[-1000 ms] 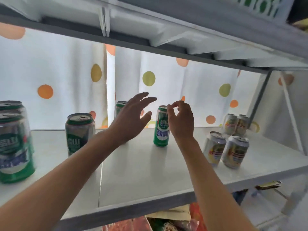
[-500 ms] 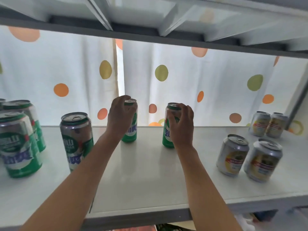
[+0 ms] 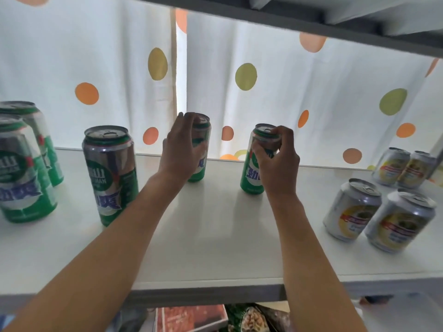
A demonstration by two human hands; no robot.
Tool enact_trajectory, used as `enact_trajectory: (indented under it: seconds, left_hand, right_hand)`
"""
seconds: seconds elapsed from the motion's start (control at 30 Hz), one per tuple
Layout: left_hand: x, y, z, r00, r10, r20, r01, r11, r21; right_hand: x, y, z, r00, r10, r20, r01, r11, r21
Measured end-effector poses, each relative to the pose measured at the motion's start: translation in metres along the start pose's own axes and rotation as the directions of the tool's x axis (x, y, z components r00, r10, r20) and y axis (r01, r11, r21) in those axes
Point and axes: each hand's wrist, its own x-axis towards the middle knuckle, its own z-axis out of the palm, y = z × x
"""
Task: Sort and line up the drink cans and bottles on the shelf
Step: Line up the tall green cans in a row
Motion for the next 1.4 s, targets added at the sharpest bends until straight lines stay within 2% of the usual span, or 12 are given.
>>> enact_trajectory:
  seconds: [0.1,0.27,0.33,0.43,0.53,0.77,0.9,1.0,1.1,1.2,1.3,1.4]
  left_hand:
    - [-0.006,0.005,0.000,0.999,0.030,-0.024,-0.031,0.999,-0.030]
    - [-0.021,0.010,-0.001,0.982,0.175,0.069,-0.179,0.982,0.066]
    - [-0.027,0.011,-0.004,0.984,0.156,0.089,-0.161,0.986,0.048]
    - [-0.037,0.026,-0.012,0.997,0.070,0.038,-0.068,0.996,-0.065]
    - [-0.046,0.052,-0.021,0.997,0.080,0.008,-0.078,0.989,-0.123]
    - [-0.035,0.106,-0.098,0.934,0.347,-0.086,-0.356,0.925,-0.136]
    - [-0.018,0.115,-0.145,0.919,0.374,-0.124,-0.389,0.912,-0.131]
    - [-0.008,0.114,-0.175,0.902,0.416,-0.117,-0.423,0.905,-0.045]
    - [0.003,0.113,-0.193,0.889,0.454,-0.062,-0.452,0.891,0.046]
    - [0.016,0.104,-0.210,0.884,0.468,-0.024,-0.463,0.880,0.101]
    - [0.029,0.092,-0.227,0.896,0.443,-0.027,-0.437,0.892,0.115]
    - [0.049,0.083,-0.238,0.922,0.387,0.012,-0.385,0.913,0.139]
  right_hand:
    - [-0.002,-0.002,-0.003,1.000,-0.013,-0.012,0.013,1.000,-0.011]
    - [-0.006,-0.003,-0.009,0.998,-0.030,-0.058,0.031,1.000,0.007]
    - [-0.009,-0.004,-0.011,0.997,-0.035,-0.074,0.036,0.999,0.010]
    - [-0.013,-0.010,-0.016,0.994,-0.010,-0.109,0.013,1.000,0.019]
    - [-0.016,-0.018,-0.019,0.987,0.043,-0.153,-0.031,0.996,0.081]
    - [-0.005,-0.062,-0.024,0.957,-0.047,-0.285,0.116,0.967,0.229]
    - [0.000,-0.092,-0.023,0.948,-0.161,-0.273,0.227,0.946,0.233]
    - [0.002,-0.114,-0.013,0.937,-0.226,-0.267,0.286,0.935,0.211]
    - [0.006,-0.140,0.007,0.949,-0.206,-0.240,0.271,0.921,0.280]
    - [0.010,-0.158,0.029,0.942,-0.262,-0.211,0.311,0.918,0.247]
    - [0.013,-0.171,0.051,0.947,-0.274,-0.168,0.312,0.909,0.275]
    - [0.015,-0.180,0.069,0.969,-0.214,-0.123,0.242,0.923,0.300]
